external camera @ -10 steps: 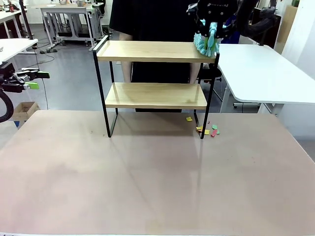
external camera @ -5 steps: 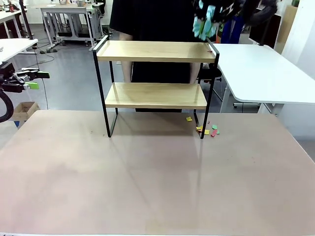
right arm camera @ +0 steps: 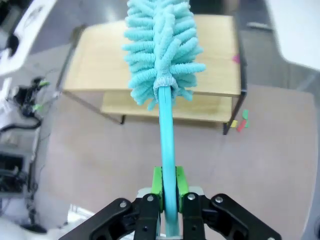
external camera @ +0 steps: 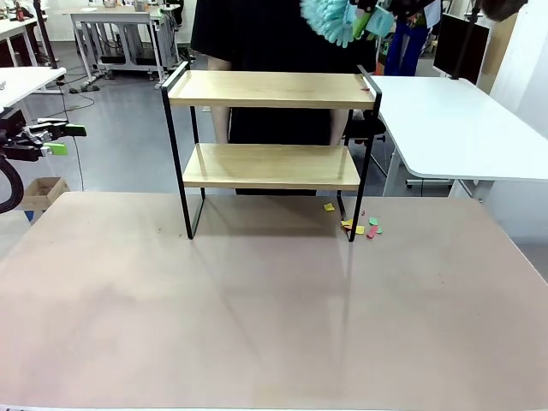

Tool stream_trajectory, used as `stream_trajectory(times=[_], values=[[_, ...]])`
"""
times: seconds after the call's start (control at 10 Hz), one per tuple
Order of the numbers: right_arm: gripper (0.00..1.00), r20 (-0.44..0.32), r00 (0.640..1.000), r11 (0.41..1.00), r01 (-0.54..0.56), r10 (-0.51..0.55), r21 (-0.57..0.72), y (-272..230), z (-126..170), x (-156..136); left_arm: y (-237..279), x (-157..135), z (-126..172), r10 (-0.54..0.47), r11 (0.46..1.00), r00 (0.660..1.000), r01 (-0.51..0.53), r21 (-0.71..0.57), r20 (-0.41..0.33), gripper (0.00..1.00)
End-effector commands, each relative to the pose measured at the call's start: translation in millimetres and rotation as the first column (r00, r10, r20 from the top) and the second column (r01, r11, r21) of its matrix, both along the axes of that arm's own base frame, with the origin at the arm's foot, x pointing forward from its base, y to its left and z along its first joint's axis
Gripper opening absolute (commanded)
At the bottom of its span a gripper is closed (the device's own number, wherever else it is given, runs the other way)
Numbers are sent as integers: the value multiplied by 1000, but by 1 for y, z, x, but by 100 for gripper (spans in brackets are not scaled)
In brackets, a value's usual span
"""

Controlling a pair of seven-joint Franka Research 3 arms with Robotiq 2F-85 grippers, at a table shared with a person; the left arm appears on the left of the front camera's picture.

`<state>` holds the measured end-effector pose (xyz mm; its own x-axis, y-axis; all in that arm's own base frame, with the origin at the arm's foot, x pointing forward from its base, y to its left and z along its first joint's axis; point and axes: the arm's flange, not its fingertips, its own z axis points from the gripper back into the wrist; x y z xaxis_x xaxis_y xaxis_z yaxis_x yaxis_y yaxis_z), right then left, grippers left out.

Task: Clean the shelf.
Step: Clean the specific section of the Shelf indicated by the human with the Duster.

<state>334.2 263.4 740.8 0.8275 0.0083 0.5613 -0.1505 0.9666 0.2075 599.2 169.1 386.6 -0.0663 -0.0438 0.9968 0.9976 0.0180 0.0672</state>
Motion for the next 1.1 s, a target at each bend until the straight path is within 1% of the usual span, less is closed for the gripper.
stream_trajectory(times=[0.0, 0.1, 0.2, 0.3, 0.4, 0.6, 0.8, 1.0], values=[[13, -11, 953, 953, -301, 302, 33, -23, -12, -19, 0, -1, 3, -3, 1000, 1000, 3, 3, 10, 100], [13, 2, 905, 904, -425, 426, 39, -24, -15, -29, 0, -1, 3, -3, 1000, 1000, 3, 3, 10, 100], [13, -4, 859, 859, -512, 512, 26, -23, -21, -36, 0, -1, 3, -3, 1000, 1000, 3, 3, 10, 100], [13, -17, 793, 793, -609, 608, -14, -23, -29, -45, 0, -1, 3, -3, 1000, 1000, 3, 3, 10, 100], [13, -51, 752, 751, -659, 657, -46, -25, -39, -50, 0, -1, 3, -3, 1000, 1000, 3, 3, 10, 100], [13, -133, 667, 659, -745, 733, -108, -36, -59, -56, 0, -1, 3, -3, 1000, 1000, 3, 3, 10, 100], [13, -249, 610, 586, -792, 752, -169, -48, -84, -53, 0, -1, 3, -3, 1000, 1000, 3, 3, 10, 100], [13, -369, 576, 536, -816, 730, -214, -73, -107, -52, 0, -1, 3, -3, 1000, 1000, 3, 3, 10, 100]])
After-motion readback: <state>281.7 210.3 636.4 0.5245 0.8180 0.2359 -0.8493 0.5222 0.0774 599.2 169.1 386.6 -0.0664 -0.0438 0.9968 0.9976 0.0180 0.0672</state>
